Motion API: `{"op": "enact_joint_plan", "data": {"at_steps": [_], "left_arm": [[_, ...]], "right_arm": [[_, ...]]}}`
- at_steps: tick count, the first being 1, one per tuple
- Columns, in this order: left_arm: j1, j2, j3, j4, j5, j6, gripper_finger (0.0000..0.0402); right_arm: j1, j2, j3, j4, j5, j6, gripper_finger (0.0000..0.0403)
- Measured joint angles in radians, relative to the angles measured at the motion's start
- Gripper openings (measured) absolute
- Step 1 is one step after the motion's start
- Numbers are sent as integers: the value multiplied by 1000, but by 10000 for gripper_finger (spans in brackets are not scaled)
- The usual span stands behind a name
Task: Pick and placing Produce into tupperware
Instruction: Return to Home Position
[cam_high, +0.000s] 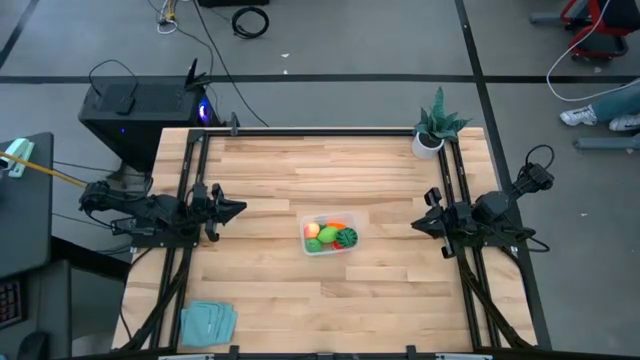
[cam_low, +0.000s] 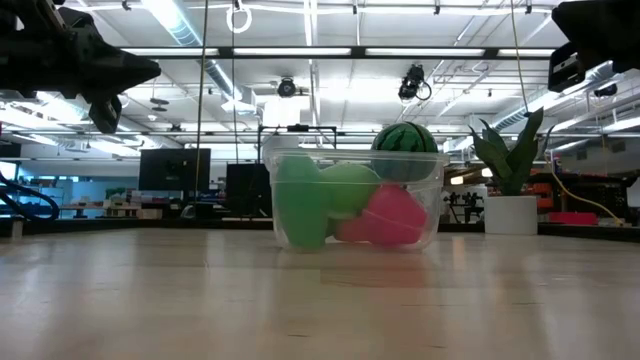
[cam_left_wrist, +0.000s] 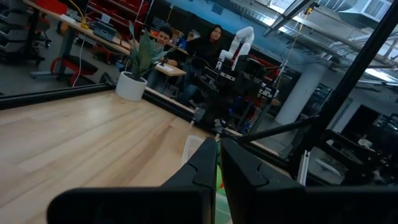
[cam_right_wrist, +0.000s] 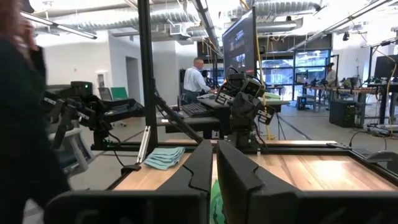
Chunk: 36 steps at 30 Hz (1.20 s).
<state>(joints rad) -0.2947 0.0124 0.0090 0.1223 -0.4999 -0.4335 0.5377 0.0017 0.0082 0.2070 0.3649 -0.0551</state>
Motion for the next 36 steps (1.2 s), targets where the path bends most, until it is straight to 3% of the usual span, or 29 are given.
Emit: {"op": "enact_joint_plan", "data": {"at_steps": [36], "left_arm": [[-42,0,0,0,0,0,40]], "right_arm": [[0,0,0,0,0,0,29]]}}
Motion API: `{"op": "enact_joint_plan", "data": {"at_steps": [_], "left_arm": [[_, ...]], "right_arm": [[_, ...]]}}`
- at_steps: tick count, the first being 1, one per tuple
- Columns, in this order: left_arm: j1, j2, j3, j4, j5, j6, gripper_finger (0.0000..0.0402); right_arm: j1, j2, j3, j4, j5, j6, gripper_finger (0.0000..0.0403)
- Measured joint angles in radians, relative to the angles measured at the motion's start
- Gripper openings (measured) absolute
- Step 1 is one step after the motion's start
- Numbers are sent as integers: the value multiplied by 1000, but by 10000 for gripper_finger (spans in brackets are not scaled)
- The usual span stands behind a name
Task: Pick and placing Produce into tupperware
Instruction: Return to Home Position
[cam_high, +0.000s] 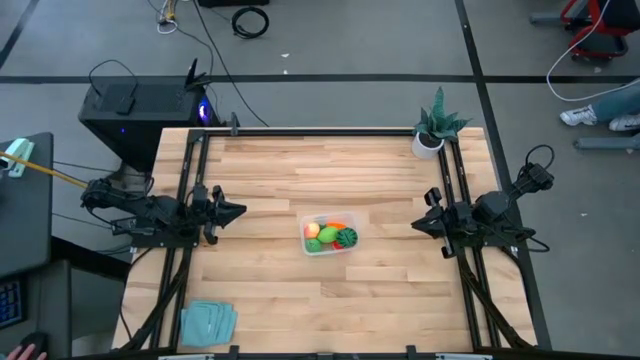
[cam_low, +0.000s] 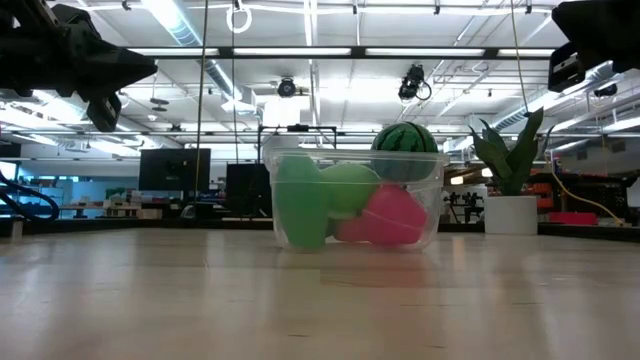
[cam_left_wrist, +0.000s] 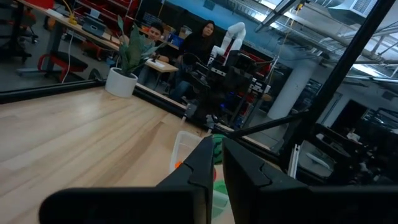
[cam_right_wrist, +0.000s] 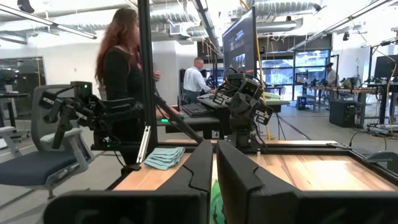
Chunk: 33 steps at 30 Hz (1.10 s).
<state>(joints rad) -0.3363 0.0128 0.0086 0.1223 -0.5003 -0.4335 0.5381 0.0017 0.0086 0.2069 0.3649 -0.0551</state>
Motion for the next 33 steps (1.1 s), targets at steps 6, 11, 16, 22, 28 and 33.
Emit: {"op": "enact_joint_plan", "data": {"at_steps": [6,11,16,22,28,33], "left_arm": [[0,0,0,0,0,0,31],[0,0,0,0,0,0,25],[0,0,0,0,0,0,30],[0,0,0,0,0,0,38],[0,0,0,0,0,0,36],[0,0,0,0,0,0,27]], "right_arm": [[0,0,0,0,0,0,29],[0,0,0,0,0,0,29],[0,0,0,0,0,0,29],[0,0,0,0,0,0,29],[0,0,0,0,0,0,29],[0,0,0,0,0,0,29]]}}
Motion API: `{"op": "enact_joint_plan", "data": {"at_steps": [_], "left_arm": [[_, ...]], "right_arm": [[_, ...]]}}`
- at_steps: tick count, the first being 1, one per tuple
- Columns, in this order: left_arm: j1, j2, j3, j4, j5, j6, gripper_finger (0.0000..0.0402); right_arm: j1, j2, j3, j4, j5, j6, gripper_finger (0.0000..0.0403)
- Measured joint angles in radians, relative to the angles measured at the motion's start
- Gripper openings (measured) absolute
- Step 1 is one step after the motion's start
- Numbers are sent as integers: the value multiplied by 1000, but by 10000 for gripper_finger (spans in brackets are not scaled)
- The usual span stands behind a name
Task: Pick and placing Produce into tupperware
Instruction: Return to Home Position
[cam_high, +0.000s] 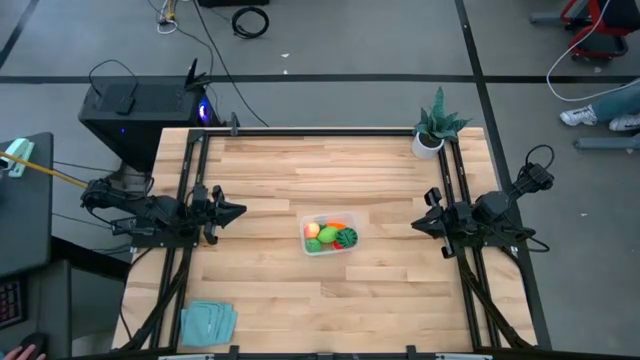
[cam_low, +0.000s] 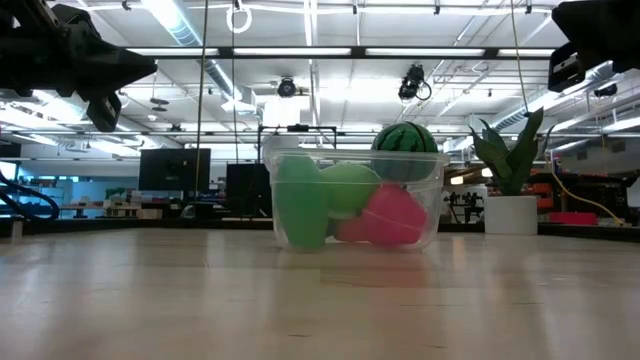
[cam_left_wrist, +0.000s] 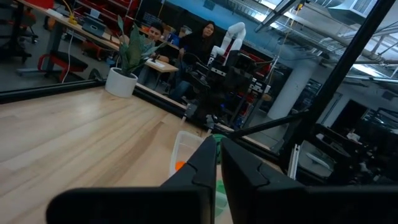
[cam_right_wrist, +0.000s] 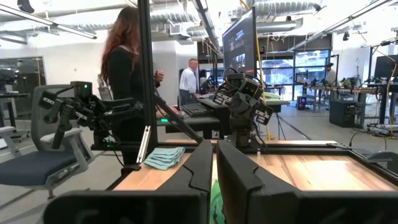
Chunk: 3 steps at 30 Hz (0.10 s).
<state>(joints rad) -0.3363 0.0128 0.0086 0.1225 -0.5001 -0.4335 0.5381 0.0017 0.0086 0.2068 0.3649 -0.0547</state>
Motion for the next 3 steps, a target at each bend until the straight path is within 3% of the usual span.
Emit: {"op": "enact_joint_plan", "data": {"at_steps": [3], "left_arm": [[0,0,0,0,0,0,24]], "right_arm": [[0,0,0,0,0,0,29]]}}
